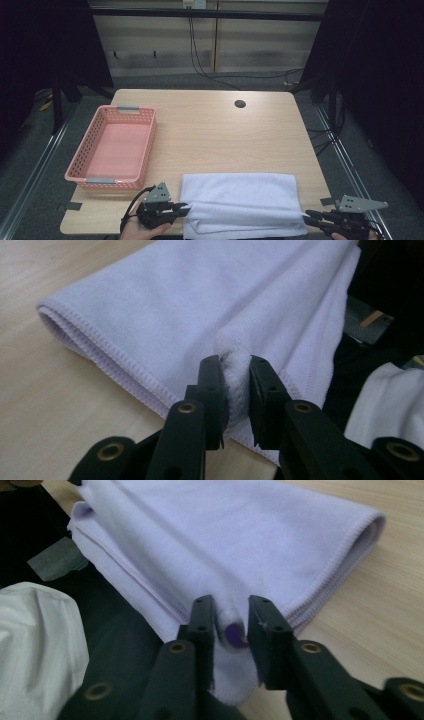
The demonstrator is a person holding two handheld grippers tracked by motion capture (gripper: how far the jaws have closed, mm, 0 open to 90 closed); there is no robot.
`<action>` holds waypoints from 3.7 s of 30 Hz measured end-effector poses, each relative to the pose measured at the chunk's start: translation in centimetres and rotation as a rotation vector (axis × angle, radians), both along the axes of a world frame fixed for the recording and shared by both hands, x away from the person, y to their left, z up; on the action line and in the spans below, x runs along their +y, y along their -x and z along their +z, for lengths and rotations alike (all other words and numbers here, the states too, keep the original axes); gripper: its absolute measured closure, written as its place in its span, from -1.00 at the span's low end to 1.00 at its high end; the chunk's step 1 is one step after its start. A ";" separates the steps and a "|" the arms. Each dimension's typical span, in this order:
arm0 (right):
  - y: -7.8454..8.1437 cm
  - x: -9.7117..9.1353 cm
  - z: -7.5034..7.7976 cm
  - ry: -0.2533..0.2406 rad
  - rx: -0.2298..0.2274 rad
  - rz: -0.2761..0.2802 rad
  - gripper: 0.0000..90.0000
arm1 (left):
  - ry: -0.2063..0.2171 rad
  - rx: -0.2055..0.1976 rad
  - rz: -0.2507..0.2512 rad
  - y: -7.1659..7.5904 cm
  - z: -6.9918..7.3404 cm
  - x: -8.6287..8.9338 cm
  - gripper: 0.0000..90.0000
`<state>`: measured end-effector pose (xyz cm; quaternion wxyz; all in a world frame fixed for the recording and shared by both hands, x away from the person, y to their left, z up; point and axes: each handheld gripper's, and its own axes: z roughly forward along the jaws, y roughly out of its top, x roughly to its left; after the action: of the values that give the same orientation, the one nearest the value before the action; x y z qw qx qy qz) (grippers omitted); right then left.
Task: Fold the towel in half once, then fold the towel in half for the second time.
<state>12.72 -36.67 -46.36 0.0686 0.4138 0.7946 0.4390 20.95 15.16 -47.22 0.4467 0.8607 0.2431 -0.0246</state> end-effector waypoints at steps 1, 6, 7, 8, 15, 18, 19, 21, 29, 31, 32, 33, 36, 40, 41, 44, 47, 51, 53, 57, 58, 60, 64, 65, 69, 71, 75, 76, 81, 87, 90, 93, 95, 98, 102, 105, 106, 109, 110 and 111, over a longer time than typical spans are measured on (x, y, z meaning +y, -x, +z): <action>0.2 -0.1 0.1 -0.013 -0.005 0.004 0.50 | 0.009 0.000 -0.012 0.2 0.2 0.2 0.60; 0.0 0.2 0.7 -0.032 -0.041 -0.024 0.37 | 0.061 0.000 -0.018 0.0 1.2 0.7 0.36; -0.4 0.6 0.7 -0.030 -0.034 -0.023 0.36 | 0.076 0.006 -0.004 -0.6 1.1 0.6 0.37; -1.0 1.2 0.6 -0.023 -0.033 -0.016 0.33 | 0.084 0.003 0.006 -1.0 1.1 0.5 0.37; -4.5 5.6 -0.8 0.028 0.040 0.025 0.32 | -0.010 0.040 0.034 -5.1 -0.3 -2.0 0.40; -5.5 7.1 -1.6 0.098 0.091 0.024 0.27 | -0.078 0.053 0.031 -6.1 -1.5 -2.8 0.33; -5.9 7.4 -1.9 0.123 0.104 0.023 0.24 | -0.095 0.057 0.038 -6.4 -1.8 -3.0 0.33; -6.9 7.7 -2.3 0.147 0.111 -0.002 0.25 | -0.096 0.043 0.038 -6.8 -2.1 -3.3 0.33; -10.1 7.0 -2.6 0.180 0.080 -0.085 0.37 | -0.085 0.018 0.114 -9.4 -2.5 -5.0 0.32; -11.0 6.5 -2.8 0.165 0.082 -0.094 0.39 | -0.084 0.010 0.125 -10.2 -2.5 -5.4 0.32; -11.6 6.3 -2.8 0.165 0.077 -0.100 0.39 | -0.080 0.011 0.132 -10.5 -2.6 -5.5 0.32; -11.8 6.2 -2.8 0.169 0.078 -0.108 0.37 | -0.073 0.010 0.141 -10.7 -2.6 -5.6 0.31; -11.9 6.4 -2.6 0.151 0.088 -0.109 0.14 | -0.057 0.033 0.142 -11.1 -2.5 -5.6 0.26; -10.2 7.7 -1.5 0.103 0.041 -0.055 0.10 | -0.063 0.007 0.152 -11.4 -1.5 -5.2 0.17; -9.9 8.0 -1.3 0.094 0.038 -0.045 0.10 | -0.062 -0.002 0.157 -11.6 -1.2 -5.0 0.17; -8.8 10.0 -0.4 0.066 0.016 0.009 0.06 | -0.052 0.010 0.176 -12.1 -1.0 -4.5 0.16; -8.2 12.9 -0.1 0.069 -0.002 0.080 0.01 | -0.050 0.002 0.176 -12.4 -0.9 -4.4 0.13; -7.9 17.2 -0.3 0.080 0.007 0.172 -0.08 | -0.034 0.001 0.180 -12.9 -0.8 -4.4 0.09; -8.2 19.6 -0.5 0.074 0.011 0.230 -0.11 | -0.035 -0.001 0.181 -13.0 -0.8 -4.2 0.08; -9.4 22.9 -0.7 0.053 0.035 0.295 -0.18 | -0.035 0.007 0.198 -13.5 -0.7 -3.9 0.05; -9.7 23.8 -0.8 0.058 0.042 0.308 -0.19 | -0.045 0.000 0.200 -13.8 -0.7 -3.9 0.04; -10.2 25.6 -1.0 0.051 0.048 0.339 -0.20 | -0.045 -0.006 0.207 -14.0 -0.5 -4.0 0.03; -10.7 27.8 -1.5 0.068 0.062 0.357 -0.31 | -0.038 -0.008 0.226 -14.3 -0.5 -3.7 0.03; -10.8 28.2 -1.6 0.071 0.061 0.369 -0.32 | -0.040 -0.005 0.227 -14.3 -0.6 -3.6 0.03; -10.8 29.1 -2.1 0.088 0.065 0.390 -0.37 | -0.040 -0.002 0.227 -14.4 -0.5 -3.5 0.03; -10.8 29.3 -2.2 0.093 0.064 0.394 -0.39 | -0.037 -0.003 0.236 -14.3 -0.4 -3.4 0.03; -10.2 29.5 -2.7 0.115 0.045 0.394 -0.41 | -0.025 -0.003 0.250 -14.4 -0.1 -3.0 0.03; -10.1 29.5 -2.9 0.112 0.040 0.392 -0.41 | -0.023 -0.001 0.250 -14.4 -0.1 -3.0 0.03; -9.7 29.6 -3.2 0.127 0.003 0.401 -0.40 | -0.025 0.012 0.264 -14.6 -0.3 -2.8 0.02; -9.0 29.8 -3.4 0.181 -0.076 0.424 -0.39 | -0.037 0.019 0.258 -14.7 -0.5 -2.8 -0.02; -8.8 30.0 -3.5 0.205 -0.106 0.423 -0.37 | -0.047 0.018 0.261 -14.8 -0.6 -2.8 -0.05; -8.5 30.1 -3.5 0.240 -0.129 0.415 -0.23 | -0.054 0.018 0.275 -14.8 -0.7 -2.8 -0.06; -8.6 30.0 -3.4 0.251 -0.148 0.406 -0.04 | -0.042 0.021 0.281 -14.9 -0.7 -2.7 -0.07; -8.8 29.7 -3.4 0.252 -0.149 0.390 0.14 | -0.053 0.026 0.297 -15.0 -0.8 -2.5 -0.09; -8.8 29.8 -3.3 0.281 -0.175 0.380 0.39 | -0.063 0.031 0.323 -15.2 -1.0 -2.2 -0.14; -9.5 29.3 -3.2 0.245 -0.138 0.360 0.58 | -0.067 0.013 0.302 -15.3 -1.4 -2.2 -0.23; -9.5 29.3 -3.2 0.242 -0.129 0.353 0.61 | -0.076 0.008 0.311 -15.3 -1.6 -2.3 -0.28; -9.5 29.2 -3.3 0.234 -0.141 0.350 0.65 | -0.091 0.023 0.314 -15.3 -2.0 -2.4 -0.34; -9.6 29.1 -3.3 0.225 -0.135 0.349 0.66 | -0.104 0.015 0.324 -15.3 -2.0 -2.6 -0.33; -9.7 29.0 -3.2 0.210 -0.114 0.344 0.68 | -0.095 0.023 0.314 -15.3 -2.0 -2.6 -0.33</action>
<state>22.44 -7.71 -49.60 0.0801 0.2371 0.8899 0.3815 36.25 12.51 -49.20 0.4008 0.8320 0.3807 0.0470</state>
